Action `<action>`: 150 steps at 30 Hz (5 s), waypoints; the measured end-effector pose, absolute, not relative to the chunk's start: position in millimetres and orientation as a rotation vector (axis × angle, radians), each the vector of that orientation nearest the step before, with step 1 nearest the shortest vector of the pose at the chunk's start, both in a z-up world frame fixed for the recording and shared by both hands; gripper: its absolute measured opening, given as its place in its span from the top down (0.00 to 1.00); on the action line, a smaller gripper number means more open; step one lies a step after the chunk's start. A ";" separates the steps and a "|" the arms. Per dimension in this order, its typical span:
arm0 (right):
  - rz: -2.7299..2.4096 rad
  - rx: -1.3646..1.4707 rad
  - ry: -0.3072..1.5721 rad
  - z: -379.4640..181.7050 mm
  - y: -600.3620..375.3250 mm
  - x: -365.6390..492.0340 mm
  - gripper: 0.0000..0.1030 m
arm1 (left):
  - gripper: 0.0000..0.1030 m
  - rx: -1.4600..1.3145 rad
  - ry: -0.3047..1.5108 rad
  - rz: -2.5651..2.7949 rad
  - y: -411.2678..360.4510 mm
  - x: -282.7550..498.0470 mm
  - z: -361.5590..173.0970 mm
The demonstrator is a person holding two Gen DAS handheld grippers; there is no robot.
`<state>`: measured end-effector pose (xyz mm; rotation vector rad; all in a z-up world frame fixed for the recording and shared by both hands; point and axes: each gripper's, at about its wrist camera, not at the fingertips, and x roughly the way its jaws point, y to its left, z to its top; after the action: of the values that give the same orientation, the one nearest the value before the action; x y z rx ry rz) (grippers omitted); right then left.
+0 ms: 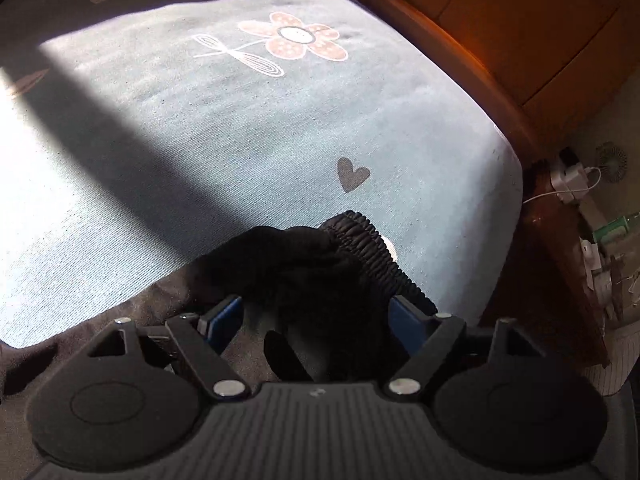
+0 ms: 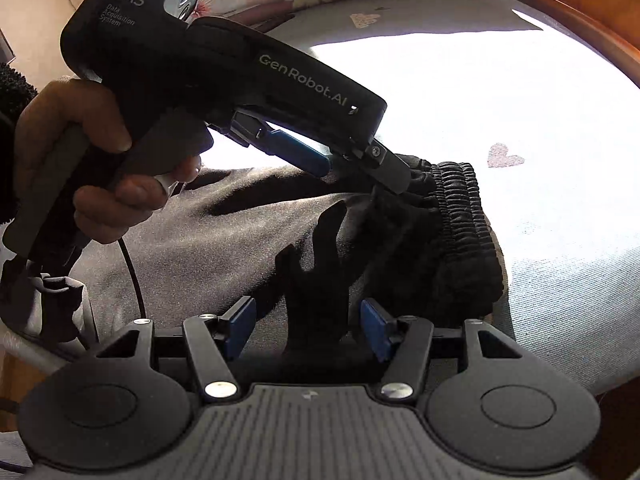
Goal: Fold clothes
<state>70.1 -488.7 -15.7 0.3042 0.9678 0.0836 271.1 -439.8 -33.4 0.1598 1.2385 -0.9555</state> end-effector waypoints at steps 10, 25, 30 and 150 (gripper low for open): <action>0.093 0.233 1.060 -48.9 -474.6 72.4 0.37 | 0.23 0.108 1.304 -0.834 -387.8 258.9 -58.8; 0.096 0.136 1.102 -50.4 -454.2 78.7 0.17 | 0.23 0.071 1.221 -0.751 -362.0 306.3 -69.1; 0.091 0.113 1.117 -50.4 -451.1 80.0 0.16 | 0.24 0.066 1.202 -0.740 -347.2 305.8 -58.2; 0.754 0.107 1.226 -14.6 -165.4 239.8 0.65 | 0.93 -0.678 1.045 -0.299 114.8 314.1 -32.8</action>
<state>239.8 -165.4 -14.6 0.1072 1.2263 0.7542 314.1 114.8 -32.8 -0.6783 1.0448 -0.2985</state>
